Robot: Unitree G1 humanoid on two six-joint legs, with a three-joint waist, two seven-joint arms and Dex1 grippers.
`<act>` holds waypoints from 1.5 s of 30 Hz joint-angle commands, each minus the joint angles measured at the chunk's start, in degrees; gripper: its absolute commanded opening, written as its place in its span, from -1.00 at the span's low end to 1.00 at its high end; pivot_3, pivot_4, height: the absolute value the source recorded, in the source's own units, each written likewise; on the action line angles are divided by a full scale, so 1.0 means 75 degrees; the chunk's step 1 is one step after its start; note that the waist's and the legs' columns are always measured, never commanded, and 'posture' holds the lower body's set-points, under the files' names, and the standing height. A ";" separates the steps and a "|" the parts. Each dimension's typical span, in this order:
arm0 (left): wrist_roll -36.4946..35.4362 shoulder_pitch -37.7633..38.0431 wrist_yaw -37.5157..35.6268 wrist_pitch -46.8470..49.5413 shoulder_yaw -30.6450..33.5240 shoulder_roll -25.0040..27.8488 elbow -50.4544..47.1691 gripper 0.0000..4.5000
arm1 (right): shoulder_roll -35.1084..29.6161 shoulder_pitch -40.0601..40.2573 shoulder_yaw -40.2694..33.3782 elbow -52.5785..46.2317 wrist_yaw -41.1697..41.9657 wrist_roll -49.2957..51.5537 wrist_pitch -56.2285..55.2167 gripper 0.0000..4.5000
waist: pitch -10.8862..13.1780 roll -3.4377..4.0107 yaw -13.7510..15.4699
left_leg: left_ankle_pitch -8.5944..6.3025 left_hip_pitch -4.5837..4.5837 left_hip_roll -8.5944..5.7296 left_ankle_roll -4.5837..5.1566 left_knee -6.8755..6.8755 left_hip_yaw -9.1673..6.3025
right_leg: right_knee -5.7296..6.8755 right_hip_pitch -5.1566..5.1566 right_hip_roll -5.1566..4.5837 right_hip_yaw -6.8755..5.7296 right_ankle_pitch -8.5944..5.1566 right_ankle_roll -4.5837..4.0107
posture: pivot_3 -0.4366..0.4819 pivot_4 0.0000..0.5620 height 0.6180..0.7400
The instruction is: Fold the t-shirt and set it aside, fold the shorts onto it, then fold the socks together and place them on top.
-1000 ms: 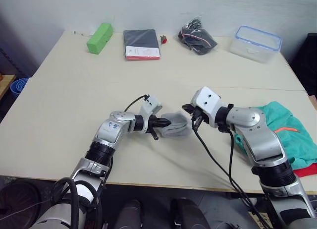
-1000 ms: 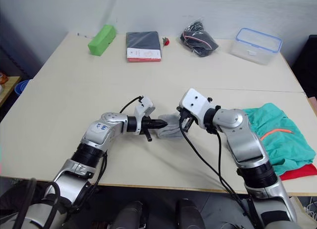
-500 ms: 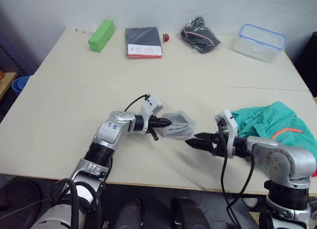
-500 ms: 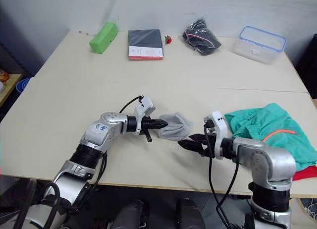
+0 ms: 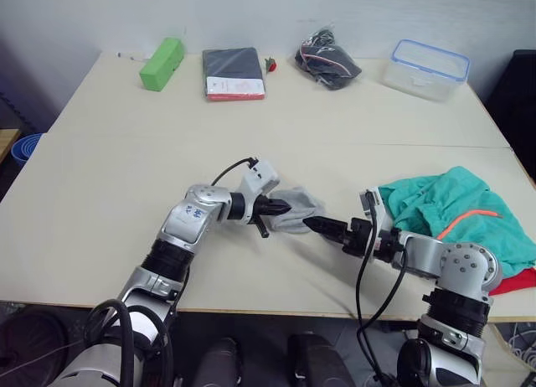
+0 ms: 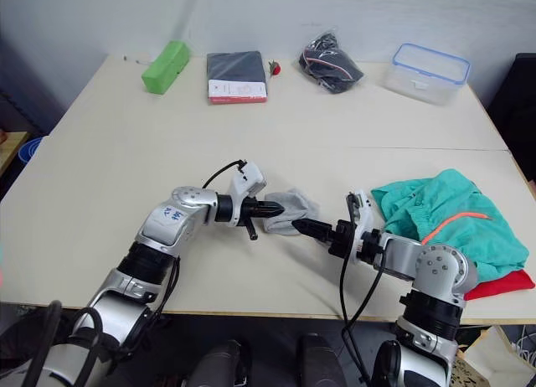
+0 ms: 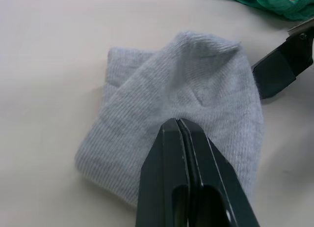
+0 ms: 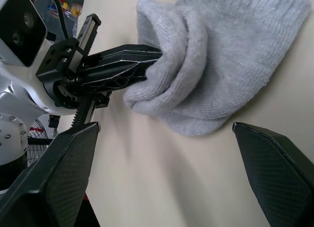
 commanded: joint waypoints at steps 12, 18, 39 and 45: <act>0.0377 -0.0079 -0.0110 -0.0429 -0.0108 0.0041 0.0220 -1.00 | 0.1082 -0.1522 -0.0088 0.2223 -0.1373 -0.0805 -0.0108 0.90 | -0.0004 0.0002 -0.0183 | 0.0015 0.0017 0.0002 -0.0008 -0.0002 0.0007 | 0.0040 -0.0007 0.0001 0.0013 0.0000 0.0000 | -0.05 -0.47 1.00; 0.0359 0.0081 -0.0109 -0.0351 -0.0051 0.0131 0.0025 -1.00 | 0.1135 -0.1534 -0.0221 0.2482 -0.1536 -0.1000 -0.0489 0.07 | -0.0004 0.0002 -0.0196 | 0.0015 0.0018 0.0002 -0.0009 -0.0005 0.0011 | 0.0044 -0.0012 0.0001 0.0015 0.0000 -0.0001 | -0.05 -0.47 1.00; -0.2570 0.1542 -0.2306 0.0086 0.2013 0.2008 -0.3525 0.65 | -0.1527 -0.0080 -0.0192 -0.1813 0.0670 0.0902 -0.0114 -0.98 | 0.0015 0.0039 0.0091 | 0.0039 -0.0048 -0.0018 -0.0052 -0.0106 -0.0001 | -0.0033 -0.0054 -0.0015 -0.0006 -0.0003 -0.0007 | -0.05 -0.47 1.00; -0.3067 0.1342 -0.2515 0.0181 0.1900 0.2049 -0.3758 1.00 | -0.4405 0.0994 -0.1285 -0.1935 0.2269 0.1683 -0.0329 -0.98 | 0.0014 0.0036 0.0253 | 0.0008 -0.0120 -0.0027 0.0004 -0.0072 -0.0007 | -0.0093 -0.0075 -0.0017 -0.0025 0.0004 0.0006 | -0.05 -0.47 1.00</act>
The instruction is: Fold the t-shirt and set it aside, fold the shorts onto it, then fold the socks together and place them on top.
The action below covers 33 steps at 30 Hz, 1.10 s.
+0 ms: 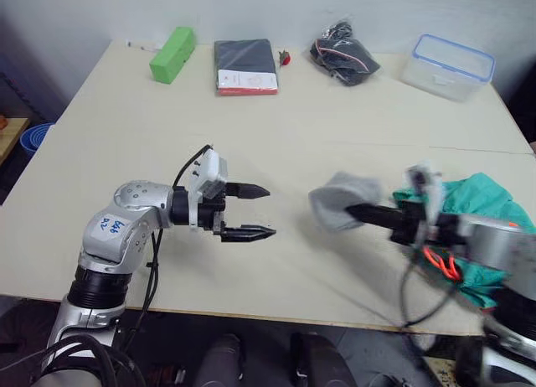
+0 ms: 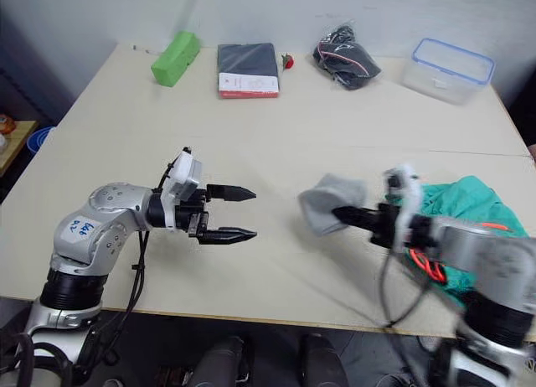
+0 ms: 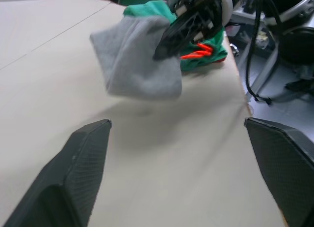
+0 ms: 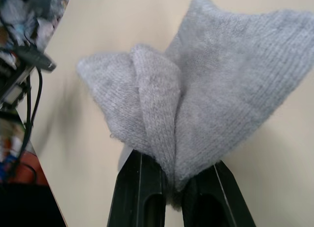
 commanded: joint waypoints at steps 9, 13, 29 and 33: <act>-0.0530 -0.0429 -0.0052 -0.0248 0.0009 -0.0209 0.0050 1.00 | -0.3377 0.2196 -0.1721 0.4427 0.2476 -0.1835 -0.2861 -0.98 | 0.0004 0.0002 -0.0014 | -0.0018 0.0011 0.0002 0.0079 0.0090 0.0008 | -0.0064 0.0069 0.0013 0.0008 0.0037 0.0068 | -0.05 -0.47 1.00; -0.0488 -0.0459 0.0070 -0.0305 0.0048 -0.0216 0.0104 1.00 | -0.3364 0.1838 -0.1084 0.5722 0.2442 -0.2524 -0.3696 -0.98 | 0.0004 0.0014 -0.0064 | 0.0011 0.0029 -0.0006 0.0095 0.0093 0.0038 | -0.0055 0.0069 0.0011 0.0044 0.0064 0.0085 | -0.05 -0.47 1.00; -0.0819 -0.0533 0.0369 -0.0057 0.0284 -0.0075 0.0170 1.00 | -0.3120 0.3027 -0.0449 0.5177 0.2209 -0.4525 -0.6766 0.91 | 0.0003 0.0025 -0.0013 | 0.0058 0.0026 -0.0004 0.0028 0.0092 0.0039 | -0.0048 0.0060 0.0019 0.0047 0.0076 0.0081 | -0.05 -0.47 1.00; -0.1020 -0.0528 0.0253 0.0150 0.0510 0.0219 0.0229 1.00 | -0.3724 0.4105 -0.1633 0.5013 0.3577 -0.4546 -0.7267 0.99 | 0.0004 0.0035 0.0008 | 0.0056 0.0026 -0.0005 0.0031 0.0090 0.0041 | -0.0051 0.0061 0.0020 0.0049 0.0077 0.0082 | -0.05 -0.47 1.00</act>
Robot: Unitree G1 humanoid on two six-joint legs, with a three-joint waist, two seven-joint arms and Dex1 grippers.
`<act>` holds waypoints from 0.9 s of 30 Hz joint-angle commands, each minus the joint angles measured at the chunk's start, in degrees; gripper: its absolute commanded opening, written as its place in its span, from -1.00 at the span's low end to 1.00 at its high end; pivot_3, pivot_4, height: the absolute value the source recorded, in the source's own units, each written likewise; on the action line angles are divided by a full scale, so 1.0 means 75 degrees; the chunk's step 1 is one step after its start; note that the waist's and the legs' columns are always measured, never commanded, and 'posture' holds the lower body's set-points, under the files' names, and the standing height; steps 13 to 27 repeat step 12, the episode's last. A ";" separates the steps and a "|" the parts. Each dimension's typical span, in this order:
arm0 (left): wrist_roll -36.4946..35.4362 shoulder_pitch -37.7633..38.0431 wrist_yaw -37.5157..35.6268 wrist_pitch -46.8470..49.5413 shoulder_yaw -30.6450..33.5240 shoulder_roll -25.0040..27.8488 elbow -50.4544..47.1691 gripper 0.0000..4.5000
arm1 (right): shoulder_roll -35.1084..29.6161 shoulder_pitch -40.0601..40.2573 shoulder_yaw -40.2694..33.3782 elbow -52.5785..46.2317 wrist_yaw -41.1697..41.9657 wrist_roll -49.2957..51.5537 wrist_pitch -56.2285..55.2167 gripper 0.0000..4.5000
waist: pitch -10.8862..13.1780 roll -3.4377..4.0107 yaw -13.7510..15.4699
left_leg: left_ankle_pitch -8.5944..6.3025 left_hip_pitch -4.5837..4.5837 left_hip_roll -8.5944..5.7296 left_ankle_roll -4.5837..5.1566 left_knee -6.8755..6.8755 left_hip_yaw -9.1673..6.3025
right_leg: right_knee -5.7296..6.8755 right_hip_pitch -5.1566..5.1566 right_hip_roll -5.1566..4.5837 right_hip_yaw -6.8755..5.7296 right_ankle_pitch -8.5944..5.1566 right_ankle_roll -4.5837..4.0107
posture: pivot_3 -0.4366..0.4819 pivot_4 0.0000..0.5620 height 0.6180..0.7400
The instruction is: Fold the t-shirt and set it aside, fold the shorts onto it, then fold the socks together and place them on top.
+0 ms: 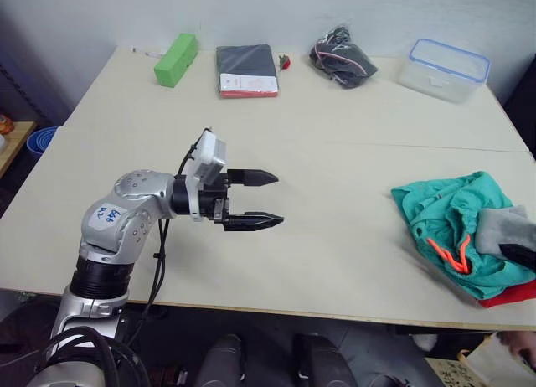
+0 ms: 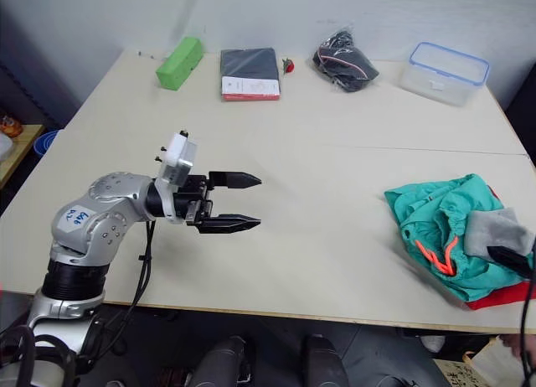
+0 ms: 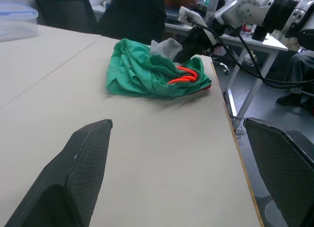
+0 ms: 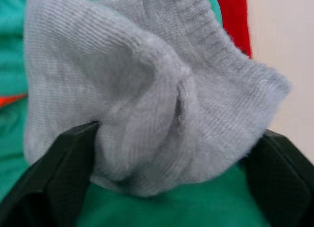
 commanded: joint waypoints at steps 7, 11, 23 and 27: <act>-0.0966 0.0283 -0.0718 0.0864 0.1159 0.1657 -0.0142 1.00 | -0.1442 0.2764 -0.3165 0.1020 0.4240 -0.0950 -0.2314 0.99 | 0.0002 0.0000 -0.0042 | -0.0027 0.0012 0.0010 0.0038 -0.0009 0.0000 | -0.0011 0.0010 0.0024 0.0005 -0.0001 -0.0001 | -0.05 -0.47 1.00; -0.1088 0.0914 -0.0943 0.0886 0.1741 0.2430 -0.0238 1.00 | -0.1786 0.2740 -0.3358 0.1971 0.5124 -0.0902 -0.2582 0.99 | 0.0004 -0.0002 -0.0112 | -0.0031 0.0045 0.0017 0.0032 -0.0014 0.0019 | -0.0009 0.0026 0.0027 0.0030 -0.0004 -0.0008 | -0.05 -0.47 1.00; -0.1046 0.1083 -0.0853 0.0924 0.1818 0.2569 -0.0304 1.00 | -0.1839 0.2576 -0.3289 0.2139 0.5163 -0.0846 -0.2575 0.99 | 0.0004 -0.0002 -0.0112 | -0.0031 0.0062 0.0018 0.0032 -0.0018 0.0024 | -0.0008 0.0037 0.0025 0.0035 -0.0005 -0.0009 | -0.05 -0.47 1.00; -0.1046 0.1083 -0.0853 0.0924 0.1818 0.2569 -0.0304 1.00 | -0.1839 0.2576 -0.3289 0.2139 0.5163 -0.0846 -0.2575 0.99 | 0.0004 -0.0002 -0.0112 | -0.0031 0.0062 0.0018 0.0032 -0.0018 0.0024 | -0.0008 0.0037 0.0025 0.0035 -0.0005 -0.0009 | -0.05 -0.47 1.00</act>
